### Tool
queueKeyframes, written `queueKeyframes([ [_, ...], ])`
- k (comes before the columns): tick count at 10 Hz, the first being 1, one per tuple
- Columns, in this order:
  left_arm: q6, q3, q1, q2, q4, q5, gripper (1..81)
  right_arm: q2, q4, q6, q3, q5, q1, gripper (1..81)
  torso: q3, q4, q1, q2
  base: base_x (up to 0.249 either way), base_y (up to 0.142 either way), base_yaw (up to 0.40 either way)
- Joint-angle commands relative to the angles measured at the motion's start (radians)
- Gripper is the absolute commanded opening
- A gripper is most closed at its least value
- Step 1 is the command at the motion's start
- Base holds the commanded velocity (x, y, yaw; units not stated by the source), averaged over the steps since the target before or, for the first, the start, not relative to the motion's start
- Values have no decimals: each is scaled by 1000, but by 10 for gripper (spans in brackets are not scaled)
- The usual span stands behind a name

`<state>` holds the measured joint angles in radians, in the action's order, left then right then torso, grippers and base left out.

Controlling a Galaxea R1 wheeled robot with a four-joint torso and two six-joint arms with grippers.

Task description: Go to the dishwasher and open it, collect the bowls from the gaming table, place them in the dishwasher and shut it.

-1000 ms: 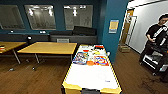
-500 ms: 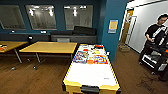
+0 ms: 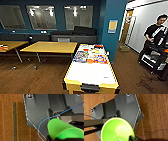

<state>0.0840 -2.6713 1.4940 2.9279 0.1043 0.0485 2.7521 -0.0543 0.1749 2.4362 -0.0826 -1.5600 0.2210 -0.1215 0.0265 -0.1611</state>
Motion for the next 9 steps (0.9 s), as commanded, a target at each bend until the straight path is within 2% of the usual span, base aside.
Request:
queueKeyframes([
  [1, 10, -2, -50, -7, -5, 48, 10, -7, -12, -5, 19, 49, 47, 10, 0, 0, 0, 0, 0, 0, 0],
  [9, 10, -2, -50, -5, -5, 48, 10, 0, -16, -5, 26, 49, 48, 10, 0, 0, 0, 0, -20, 0, 0],
])
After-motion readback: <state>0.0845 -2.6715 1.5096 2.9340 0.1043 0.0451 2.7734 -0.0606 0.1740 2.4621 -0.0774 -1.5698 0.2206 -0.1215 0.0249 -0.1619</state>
